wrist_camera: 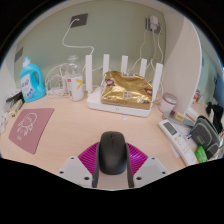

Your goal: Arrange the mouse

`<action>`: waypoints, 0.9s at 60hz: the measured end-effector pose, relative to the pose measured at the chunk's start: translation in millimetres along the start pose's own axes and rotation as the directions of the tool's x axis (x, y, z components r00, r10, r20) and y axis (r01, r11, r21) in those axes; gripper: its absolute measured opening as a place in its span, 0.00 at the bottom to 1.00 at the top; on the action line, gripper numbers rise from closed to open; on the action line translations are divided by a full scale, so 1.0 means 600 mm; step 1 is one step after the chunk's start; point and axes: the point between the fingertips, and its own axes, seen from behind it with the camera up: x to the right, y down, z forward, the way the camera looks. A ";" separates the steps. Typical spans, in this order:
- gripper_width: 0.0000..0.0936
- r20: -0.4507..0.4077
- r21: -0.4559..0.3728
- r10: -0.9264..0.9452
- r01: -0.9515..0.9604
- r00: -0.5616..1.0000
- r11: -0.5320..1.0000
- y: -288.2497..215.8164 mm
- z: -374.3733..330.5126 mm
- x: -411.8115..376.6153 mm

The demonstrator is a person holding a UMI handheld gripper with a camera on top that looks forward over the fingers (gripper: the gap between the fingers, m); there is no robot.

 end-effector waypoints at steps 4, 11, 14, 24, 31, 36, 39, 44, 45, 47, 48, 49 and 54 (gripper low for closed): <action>0.39 -0.021 -0.021 -0.005 0.004 1.000 1.000 0.000 -0.003 0.003; 0.38 -0.090 0.006 -0.004 0.005 0.996 1.000 -0.040 -0.038 0.014; 0.38 -0.123 0.052 0.011 -0.005 0.992 0.999 -0.082 -0.069 0.018; 0.38 -0.156 0.251 0.081 -0.040 0.984 0.967 -0.274 -0.202 -0.025; 0.38 -0.091 0.364 0.065 -0.028 0.994 0.931 -0.383 -0.273 -0.143; 0.38 -0.002 0.368 0.029 -0.027 1.000 0.929 -0.400 -0.267 -0.263; 0.38 0.046 0.334 -0.001 -0.015 0.999 0.943 -0.380 -0.237 -0.335; 0.38 0.113 0.241 -0.027 -0.001 0.993 0.971 -0.303 -0.161 -0.445; 0.38 0.124 0.219 -0.026 -0.001 0.992 0.976 -0.285 -0.143 -0.463; 0.38 0.136 0.173 -0.024 0.000 0.990 0.985 -0.248 -0.108 -0.495; 0.38 0.139 0.147 -0.022 0.001 0.990 0.989 -0.229 -0.091 -0.506; 0.38 0.141 0.119 -0.021 0.004 0.990 0.993 -0.210 -0.075 -0.516; 0.38 0.149 0.028 -0.014 0.010 0.989 1.000 -0.139 -0.018 -0.553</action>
